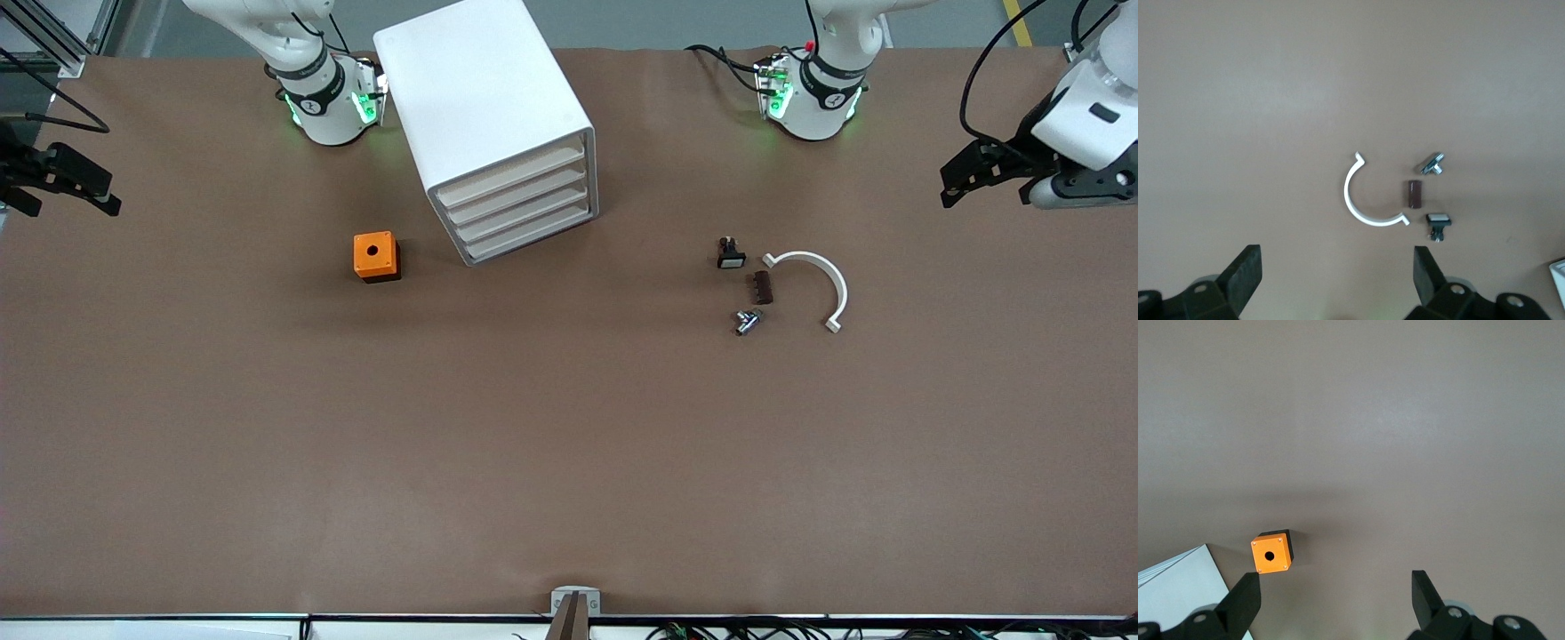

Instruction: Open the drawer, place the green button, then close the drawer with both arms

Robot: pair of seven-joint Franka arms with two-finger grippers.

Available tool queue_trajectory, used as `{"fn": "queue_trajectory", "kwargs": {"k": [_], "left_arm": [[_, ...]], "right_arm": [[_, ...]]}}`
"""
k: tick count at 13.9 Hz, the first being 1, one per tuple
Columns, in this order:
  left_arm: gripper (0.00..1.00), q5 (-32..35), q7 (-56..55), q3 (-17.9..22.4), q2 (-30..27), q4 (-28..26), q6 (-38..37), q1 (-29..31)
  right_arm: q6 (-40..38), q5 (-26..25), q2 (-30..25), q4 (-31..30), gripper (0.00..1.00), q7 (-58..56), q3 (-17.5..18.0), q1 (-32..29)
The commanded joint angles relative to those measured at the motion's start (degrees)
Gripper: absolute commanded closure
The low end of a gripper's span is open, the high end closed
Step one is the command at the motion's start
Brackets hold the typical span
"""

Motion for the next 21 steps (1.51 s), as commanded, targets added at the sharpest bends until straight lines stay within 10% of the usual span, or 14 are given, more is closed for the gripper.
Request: {"fn": "queue_trajectory", "kwargs": {"k": [1,15,21], "left_arm": [[0.00,0.9,0.4,-0.4,6.2,9.8,-2.5,0.3],[0.00,1.0,0.8,0.8,13.4,15.7,-4.3,1.9],[0.00,1.0,0.4,10.5,13.5,16.1,-4.5,-8.8]], "right_arm": [[1.3,0.7,-2.1,-2.3,0.00,-0.7,-1.7,1.4],[0.9,1.9,-2.0,-2.4,0.00,-0.7,-1.7,1.0],[1.0,1.9,-2.7,-3.4,0.00,-0.7,-1.8,0.8]]}}
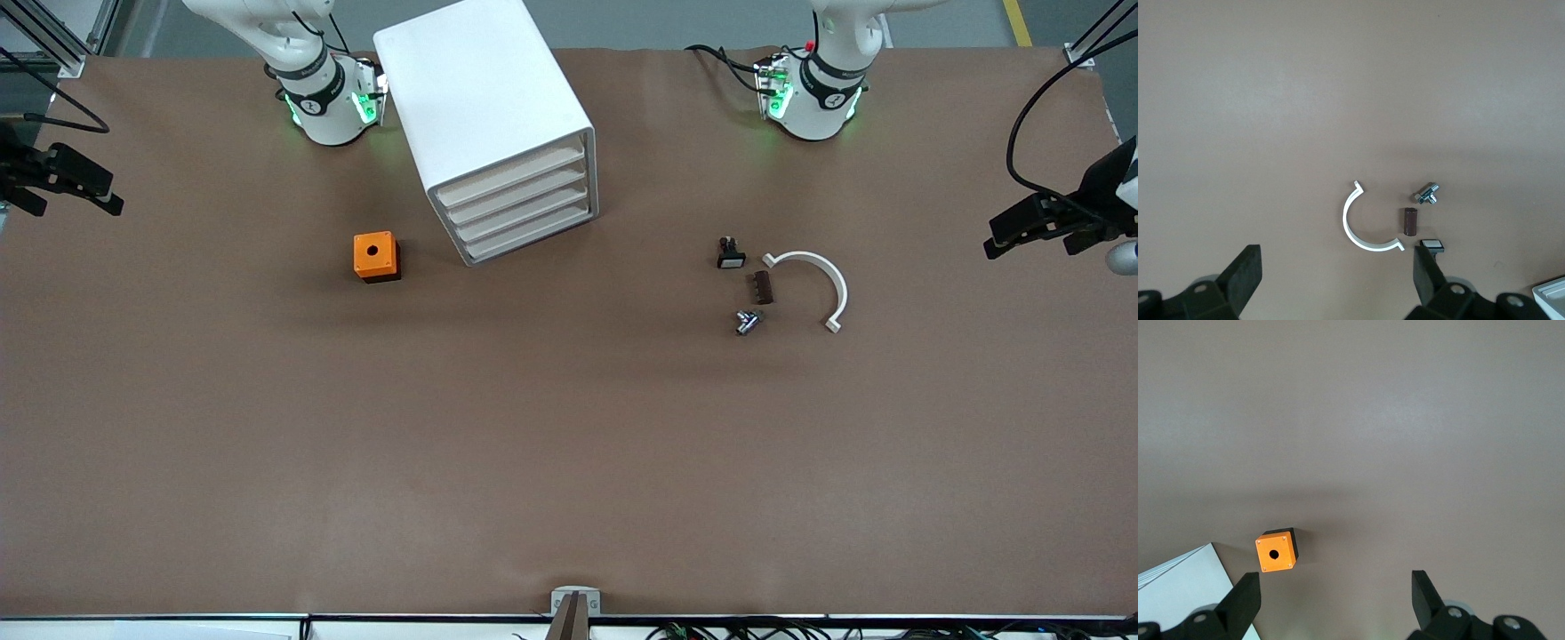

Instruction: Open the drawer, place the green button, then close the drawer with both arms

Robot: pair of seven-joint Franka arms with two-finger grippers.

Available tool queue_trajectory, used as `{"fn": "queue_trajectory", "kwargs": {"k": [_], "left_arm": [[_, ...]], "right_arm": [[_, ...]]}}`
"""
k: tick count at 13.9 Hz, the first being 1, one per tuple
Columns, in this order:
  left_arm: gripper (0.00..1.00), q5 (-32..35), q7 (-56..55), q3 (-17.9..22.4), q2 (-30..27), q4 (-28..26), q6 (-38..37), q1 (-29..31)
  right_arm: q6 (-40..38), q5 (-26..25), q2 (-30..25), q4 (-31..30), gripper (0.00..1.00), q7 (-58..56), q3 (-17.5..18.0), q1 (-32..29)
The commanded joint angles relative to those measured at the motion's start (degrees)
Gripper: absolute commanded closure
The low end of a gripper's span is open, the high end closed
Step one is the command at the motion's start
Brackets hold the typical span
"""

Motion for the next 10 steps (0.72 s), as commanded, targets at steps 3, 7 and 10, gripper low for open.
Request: {"fn": "queue_trajectory", "kwargs": {"k": [3,7,10], "left_arm": [[0.00,1.0,0.1,1.7,0.6,1.6,-1.2,-3.0],[0.00,0.7,0.2,2.0,1.2,1.6,-1.2,-3.1],[0.00,0.6,0.2,2.0,1.3,1.7,-1.2,-2.7]], "right_arm": [[0.4,0.8,-2.2,-2.1,0.00,-0.7,-0.5,0.4],[0.1,0.8,-2.2,-2.2,0.00,-0.7,-0.5,0.5],[0.1,0.8,-2.2,-2.2,0.00,-0.7,-0.4,0.5]]}}
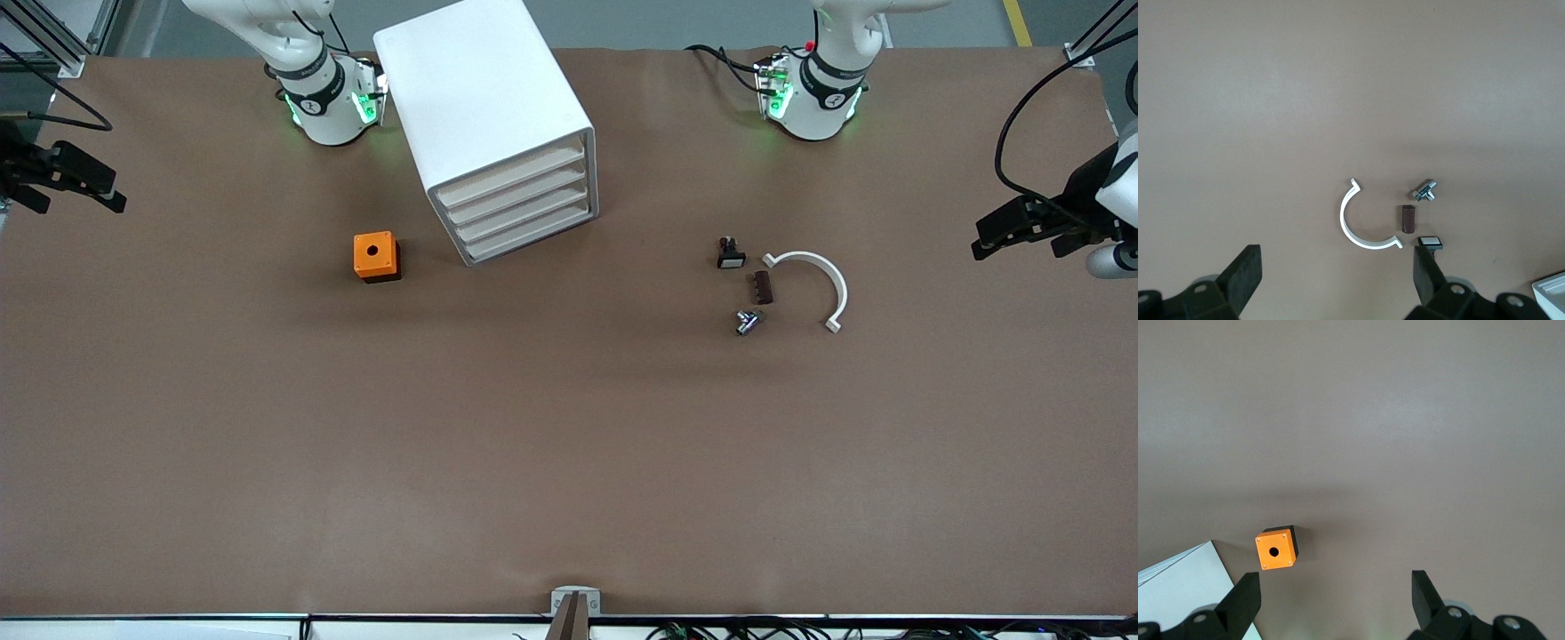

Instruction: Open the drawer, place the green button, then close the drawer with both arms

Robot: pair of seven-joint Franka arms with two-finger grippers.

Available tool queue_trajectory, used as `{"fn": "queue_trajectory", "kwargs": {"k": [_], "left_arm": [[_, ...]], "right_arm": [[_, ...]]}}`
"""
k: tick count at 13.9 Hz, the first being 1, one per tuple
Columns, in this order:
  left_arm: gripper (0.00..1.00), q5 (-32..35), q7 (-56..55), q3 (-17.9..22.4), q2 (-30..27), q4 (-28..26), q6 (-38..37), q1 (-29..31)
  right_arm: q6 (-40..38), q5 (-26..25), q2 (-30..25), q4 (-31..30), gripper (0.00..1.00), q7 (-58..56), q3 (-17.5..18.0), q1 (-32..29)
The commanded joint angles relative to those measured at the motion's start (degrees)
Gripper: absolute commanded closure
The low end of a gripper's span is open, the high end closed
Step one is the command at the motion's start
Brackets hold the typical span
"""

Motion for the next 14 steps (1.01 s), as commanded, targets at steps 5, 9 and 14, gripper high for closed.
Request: {"fn": "queue_trajectory", "kwargs": {"k": [5,9,14], "left_arm": [[0.00,0.3,1.0,0.6,0.8,1.7,-0.9,-0.2],[0.00,0.4,-0.1,0.5,0.8,1.8,-0.9,-0.5],[0.00,0.4,0.1,0.5,0.8,1.7,-0.9,-0.5]], "right_arm": [[0.0,0.7,-1.6,-1.4,0.00,-0.9,-0.4,0.6],[0.2,0.7,-1.6,-1.4,0.00,-4.7,-0.5,0.3],[0.1,0.7,-1.6,-1.4,0.00,-4.7,-0.5,0.3]]}}
